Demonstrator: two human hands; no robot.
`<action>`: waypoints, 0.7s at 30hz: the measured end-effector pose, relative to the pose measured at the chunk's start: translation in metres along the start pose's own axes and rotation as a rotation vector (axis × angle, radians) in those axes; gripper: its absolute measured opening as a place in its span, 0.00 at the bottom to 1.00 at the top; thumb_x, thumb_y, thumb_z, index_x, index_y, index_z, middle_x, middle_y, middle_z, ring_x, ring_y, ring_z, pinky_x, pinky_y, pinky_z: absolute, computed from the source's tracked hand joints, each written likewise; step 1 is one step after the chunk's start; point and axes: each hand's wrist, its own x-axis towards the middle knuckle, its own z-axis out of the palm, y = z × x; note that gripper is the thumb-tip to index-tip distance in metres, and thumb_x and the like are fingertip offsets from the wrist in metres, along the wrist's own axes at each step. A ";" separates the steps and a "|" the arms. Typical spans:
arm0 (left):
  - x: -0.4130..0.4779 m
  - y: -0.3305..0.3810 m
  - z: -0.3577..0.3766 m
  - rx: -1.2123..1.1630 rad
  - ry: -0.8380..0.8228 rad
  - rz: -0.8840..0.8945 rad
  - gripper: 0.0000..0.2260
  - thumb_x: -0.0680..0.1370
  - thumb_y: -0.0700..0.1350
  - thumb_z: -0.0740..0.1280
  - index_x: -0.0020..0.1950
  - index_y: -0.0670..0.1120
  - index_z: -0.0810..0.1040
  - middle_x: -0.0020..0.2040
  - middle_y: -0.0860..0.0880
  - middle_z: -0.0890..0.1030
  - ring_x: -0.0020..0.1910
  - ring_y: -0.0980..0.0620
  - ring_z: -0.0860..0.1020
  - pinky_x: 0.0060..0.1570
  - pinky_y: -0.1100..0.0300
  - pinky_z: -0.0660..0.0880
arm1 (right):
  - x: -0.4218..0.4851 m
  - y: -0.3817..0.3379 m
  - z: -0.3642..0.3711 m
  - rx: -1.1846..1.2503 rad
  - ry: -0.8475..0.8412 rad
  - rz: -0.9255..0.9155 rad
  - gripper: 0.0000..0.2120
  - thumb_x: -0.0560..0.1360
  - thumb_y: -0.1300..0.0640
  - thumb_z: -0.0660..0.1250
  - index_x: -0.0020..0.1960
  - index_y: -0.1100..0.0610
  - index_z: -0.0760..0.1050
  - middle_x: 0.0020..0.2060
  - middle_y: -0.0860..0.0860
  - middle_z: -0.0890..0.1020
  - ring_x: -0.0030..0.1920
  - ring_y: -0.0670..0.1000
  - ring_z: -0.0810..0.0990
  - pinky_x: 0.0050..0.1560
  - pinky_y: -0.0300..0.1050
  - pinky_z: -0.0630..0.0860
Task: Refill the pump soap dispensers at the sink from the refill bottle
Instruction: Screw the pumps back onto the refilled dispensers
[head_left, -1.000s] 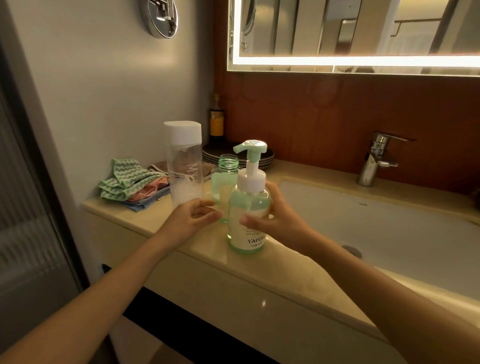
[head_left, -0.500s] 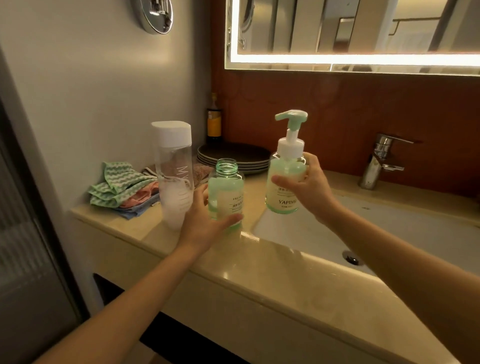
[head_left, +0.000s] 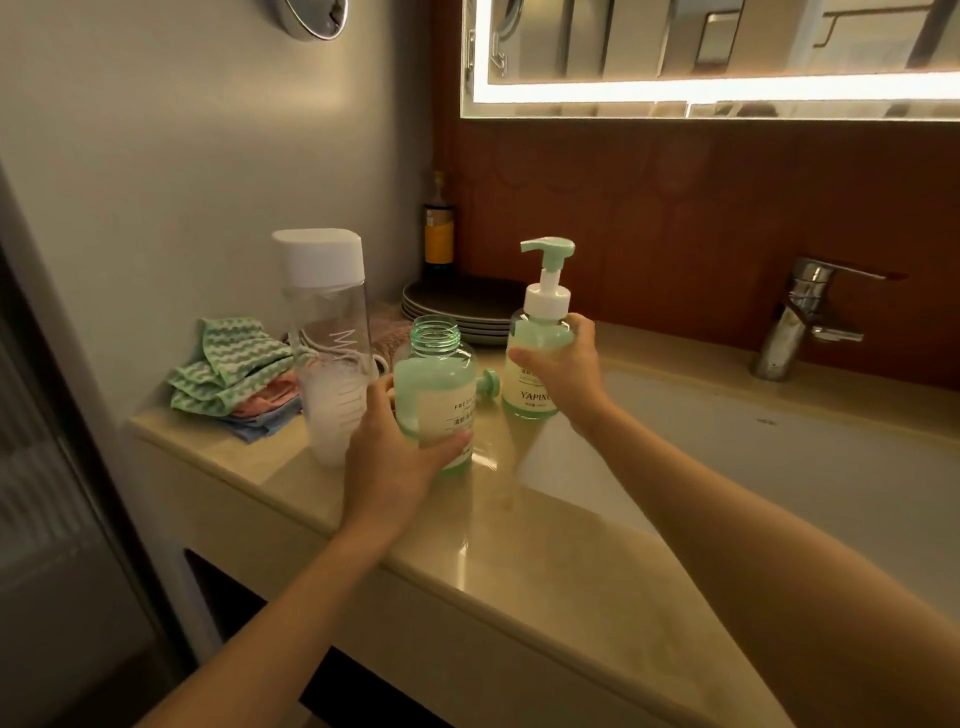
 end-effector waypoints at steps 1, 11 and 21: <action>0.001 -0.001 0.001 -0.002 0.001 -0.003 0.37 0.63 0.48 0.79 0.67 0.49 0.64 0.54 0.56 0.72 0.52 0.56 0.72 0.51 0.58 0.73 | 0.002 0.002 0.002 -0.001 -0.015 0.012 0.39 0.67 0.56 0.75 0.71 0.55 0.56 0.58 0.50 0.71 0.61 0.53 0.71 0.62 0.53 0.70; 0.004 -0.003 0.003 -0.018 -0.003 -0.027 0.37 0.62 0.48 0.79 0.65 0.48 0.64 0.54 0.56 0.72 0.52 0.56 0.72 0.47 0.60 0.72 | -0.031 -0.006 0.018 -0.753 -0.131 -0.538 0.12 0.78 0.58 0.61 0.60 0.57 0.71 0.47 0.55 0.80 0.47 0.56 0.79 0.44 0.47 0.75; 0.003 -0.003 0.002 0.017 0.010 -0.025 0.36 0.62 0.48 0.79 0.64 0.47 0.65 0.54 0.54 0.73 0.52 0.55 0.73 0.51 0.54 0.75 | -0.001 0.013 0.061 -1.011 -0.284 -0.194 0.09 0.77 0.55 0.60 0.55 0.54 0.73 0.46 0.52 0.79 0.44 0.53 0.77 0.39 0.46 0.73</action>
